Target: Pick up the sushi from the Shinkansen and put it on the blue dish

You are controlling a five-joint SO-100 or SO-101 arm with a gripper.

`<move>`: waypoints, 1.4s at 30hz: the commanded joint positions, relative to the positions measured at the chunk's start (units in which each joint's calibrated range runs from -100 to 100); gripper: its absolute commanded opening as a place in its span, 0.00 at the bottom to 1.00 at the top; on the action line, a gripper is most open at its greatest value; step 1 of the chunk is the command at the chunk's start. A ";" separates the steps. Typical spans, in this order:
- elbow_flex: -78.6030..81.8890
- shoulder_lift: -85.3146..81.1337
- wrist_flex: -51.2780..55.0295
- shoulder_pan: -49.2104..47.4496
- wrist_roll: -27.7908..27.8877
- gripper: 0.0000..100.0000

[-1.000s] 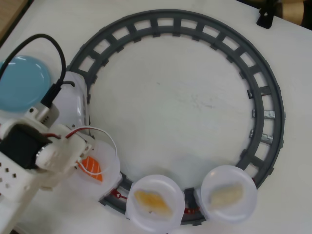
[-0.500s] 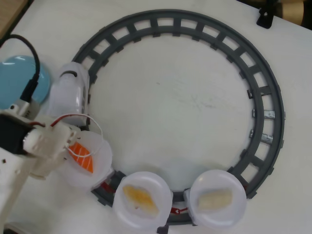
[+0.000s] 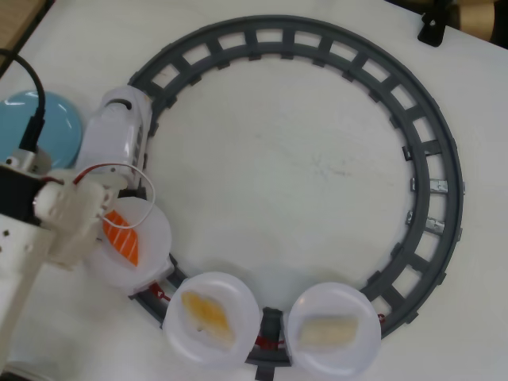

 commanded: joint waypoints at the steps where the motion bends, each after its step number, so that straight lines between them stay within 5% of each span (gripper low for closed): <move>1: -0.79 2.33 -0.62 -2.35 -0.64 0.30; 29: 3.17 4.40 -10.73 -4.46 -0.43 0.30; 42: 4.53 4.07 -12.34 -4.46 -0.58 0.10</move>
